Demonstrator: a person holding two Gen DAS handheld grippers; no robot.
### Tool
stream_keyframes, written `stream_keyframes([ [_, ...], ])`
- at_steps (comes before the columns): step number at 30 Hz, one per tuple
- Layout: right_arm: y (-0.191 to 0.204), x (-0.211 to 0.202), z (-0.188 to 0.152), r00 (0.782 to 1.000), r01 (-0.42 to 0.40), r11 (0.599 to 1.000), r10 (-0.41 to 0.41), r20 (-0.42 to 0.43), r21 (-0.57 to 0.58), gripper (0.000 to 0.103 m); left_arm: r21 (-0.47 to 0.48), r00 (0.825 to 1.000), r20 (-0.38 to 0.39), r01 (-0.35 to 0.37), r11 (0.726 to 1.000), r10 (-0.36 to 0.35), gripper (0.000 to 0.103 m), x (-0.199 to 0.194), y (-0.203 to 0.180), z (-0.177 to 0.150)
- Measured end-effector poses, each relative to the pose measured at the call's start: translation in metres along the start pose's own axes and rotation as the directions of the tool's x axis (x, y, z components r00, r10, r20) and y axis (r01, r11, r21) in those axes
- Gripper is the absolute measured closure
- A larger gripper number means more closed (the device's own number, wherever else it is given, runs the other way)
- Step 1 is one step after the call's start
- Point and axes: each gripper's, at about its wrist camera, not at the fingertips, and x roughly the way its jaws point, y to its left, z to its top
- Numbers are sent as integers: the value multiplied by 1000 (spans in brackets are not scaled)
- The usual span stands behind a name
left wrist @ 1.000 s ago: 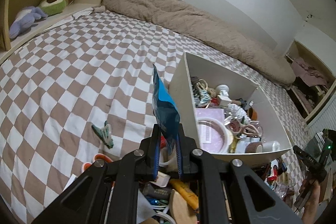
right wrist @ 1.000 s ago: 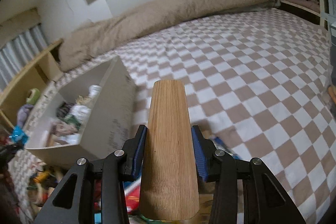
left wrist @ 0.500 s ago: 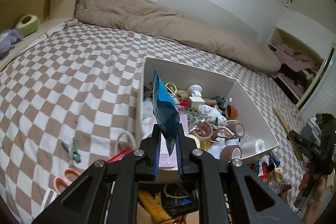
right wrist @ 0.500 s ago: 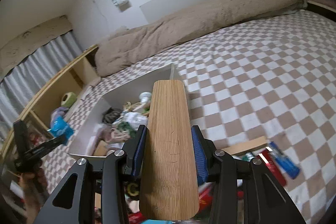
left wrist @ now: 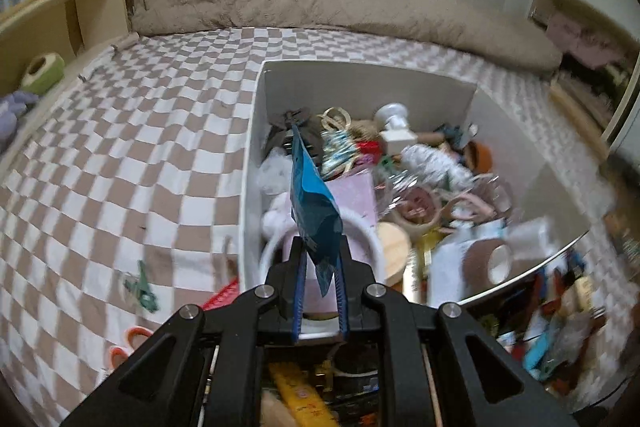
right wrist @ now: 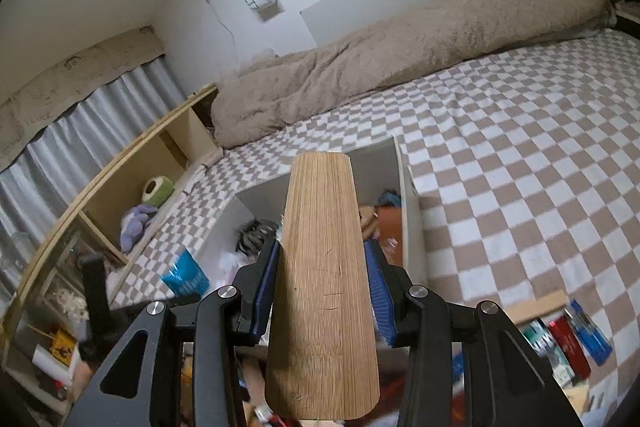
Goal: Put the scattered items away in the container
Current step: 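Lower the blue packet into the box and open left tool while right holds paddle above, then lower the wooden paddle into the box and open the right tool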
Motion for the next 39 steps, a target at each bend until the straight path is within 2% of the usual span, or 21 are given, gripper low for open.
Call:
stream_keyframes([
  [3, 10, 10, 7, 1000, -5, 1000, 5, -5, -4, 60, 13, 1000, -6, -9, 1000, 10, 87, 0, 1, 0],
  [4, 13, 13, 9, 1000, -3, 1000, 2, -11, -8, 60, 14, 1000, -7, 1, 1000, -1, 77, -1, 2, 0],
  [5, 17, 17, 11, 1000, 1, 1000, -2, -19, -15, 60, 13, 999, -8, 51, 999, -51, 69, -2, 2, 0],
  [6, 20, 20, 12, 1000, 5, 1000, -6, -25, -21, 60, 7, 996, -9, 93, 996, -93, 56, -3, 2, 0],
  [7, 23, 23, 13, 999, 8, 1000, -9, -32, -28, 60, 2, 993, -8, 120, 993, -120, 50, -3, 2, 0],
  [10, 31, 30, 17, 999, 18, 999, -20, -44, -42, 60, 1, 992, 4, 123, 992, -123, 50, -6, 1, 1],
  [14, 35, 40, 23, 997, 40, 997, -44, -68, -62, 60, -43, 985, 19, 170, 985, -169, 50, -8, 9, 2],
  [18, 38, 56, 32, 991, 85, 994, -92, -93, -76, 60, -57, 981, 40, 194, 979, -192, 50, -14, 16, 4],
  [22, 33, 81, 38, 977, 159, 985, -168, -129, -72, 60, -86, 976, 57, 213, 973, -209, 48, -19, 25, 6],
  [25, 27, 100, 39, 958, 229, 971, -237, -163, -67, 60, -111, 970, 72, 241, 964, -234, 47, -24, 33, 7],
  [30, 13, 124, 37, 926, 321, 947, -320, -201, -27, 60, -137, 967, 101, 245, 960, -232, 46, -32, 42, 9],
  [32, 8, 132, 36, 911, 356, 934, -352, -215, -19, 60, -141, 966, 115, 245, 959, -230, 43, -36, 45, 9],
  [39, 1, 160, 31, 836, 478, 874, -482, -263, -86, 60, -133, 960, 149, 258, 957, -238, 41, -47, 50, 11],
])
